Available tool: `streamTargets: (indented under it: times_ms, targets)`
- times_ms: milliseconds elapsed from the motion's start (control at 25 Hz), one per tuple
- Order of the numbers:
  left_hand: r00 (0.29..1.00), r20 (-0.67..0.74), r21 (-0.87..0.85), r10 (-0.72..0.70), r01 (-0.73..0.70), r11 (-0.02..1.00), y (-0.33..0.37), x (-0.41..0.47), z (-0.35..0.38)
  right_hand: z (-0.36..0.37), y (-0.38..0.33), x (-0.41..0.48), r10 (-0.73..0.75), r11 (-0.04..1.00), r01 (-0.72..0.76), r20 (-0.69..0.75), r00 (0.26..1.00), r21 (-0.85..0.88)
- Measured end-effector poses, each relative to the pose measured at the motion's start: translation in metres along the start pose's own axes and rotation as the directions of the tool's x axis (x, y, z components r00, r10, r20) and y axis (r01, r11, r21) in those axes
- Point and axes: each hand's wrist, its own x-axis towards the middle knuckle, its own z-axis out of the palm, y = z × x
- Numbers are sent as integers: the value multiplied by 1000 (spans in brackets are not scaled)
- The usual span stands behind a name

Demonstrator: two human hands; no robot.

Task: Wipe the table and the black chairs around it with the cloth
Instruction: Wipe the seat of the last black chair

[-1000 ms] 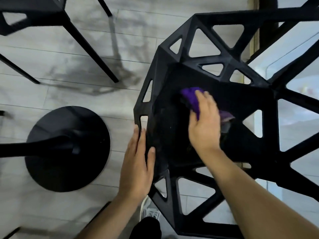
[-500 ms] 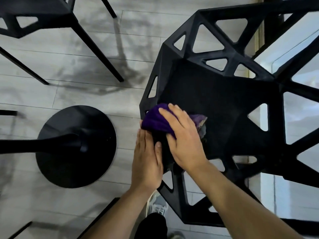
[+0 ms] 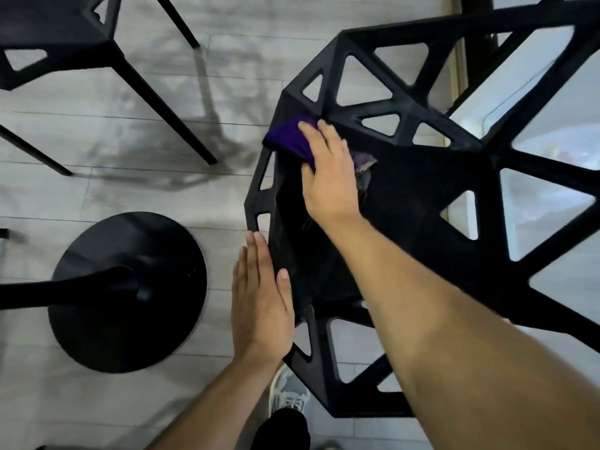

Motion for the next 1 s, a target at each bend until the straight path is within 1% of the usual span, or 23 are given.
streamTargets:
  times_ms: [40,80,160,200,240,280,360,400,440,480,520,560,600,640,680,720,760,800,840,880,920,960,1000]
  targets:
    - [1000,-22,47,21,-20,999,4,1,-2,-8,2,-39,1,1000,-1,18,1000,23]
    - [996,-35,87,80,-77,993,10,2,-3,-19,6,-78,4,1000,-6,73,997,27]
    - [974,-41,133,221,-214,968,20,7,-1,-44,28,-131,-20,999,26,222,975,-23]
    - [968,-30,140,248,-242,960,23,11,1,-57,47,-137,-7,997,24,232,973,-70]
    - [969,-22,146,247,-241,959,26,13,2,-68,67,-132,78,990,-55,184,980,-128]
    - [974,-22,146,227,-222,964,28,13,3,-77,86,-122,198,967,-182,74,977,-177]
    - [980,-21,111,197,-194,975,28,14,4,-87,113,-98,379,890,-406,-158,912,-210]
    - [981,-21,90,192,-190,978,28,15,4,-84,114,-91,419,861,-463,-220,881,-213]
    - [980,-29,79,197,-194,978,28,16,4,-75,106,-87,417,857,-467,-238,877,-220]
    - [979,-37,73,203,-200,977,28,16,5,-62,89,-87,370,884,-411,-202,907,-223]
    - [978,-43,67,206,-203,977,27,17,5,-49,68,-89,271,936,-291,-122,955,-198]
    - [977,-48,61,207,-204,977,26,17,5,-38,49,-93,156,975,-156,-9,988,-157]
    - [977,-54,57,206,-203,977,25,16,5,-32,36,-97,57,992,-45,100,993,-120]
    - [975,-64,57,212,-208,976,25,16,4,-32,37,-93,-15,994,32,162,987,-105]
    - [974,-69,58,218,-214,975,25,17,3,-37,49,-82,-31,993,49,156,987,-111]
    - [973,-71,61,221,-217,974,26,17,3,-41,65,-69,37,991,-25,93,995,-128]
    - [974,-74,61,215,-211,976,29,16,4,-45,83,-54,182,973,-184,-27,983,-136]
    - [975,-83,59,205,-201,978,30,14,4,-49,92,-41,345,924,-366,-174,922,-109]
    - [975,-92,58,201,-197,979,30,14,4,-47,88,-30,418,881,-463,-292,860,-101]
    - [974,-87,69,208,-202,977,29,15,3,-37,74,-21,392,886,-450,-337,856,-113]
    - [972,-72,94,224,-217,972,28,16,3,-27,51,-14,287,934,-335,-299,910,-122]
    - [970,-57,119,238,-230,966,28,17,4,-19,26,-9,152,979,-175,-196,969,-106]
    - [967,-50,141,248,-239,961,26,18,4,-11,3,-9,34,997,-40,-89,995,-61]
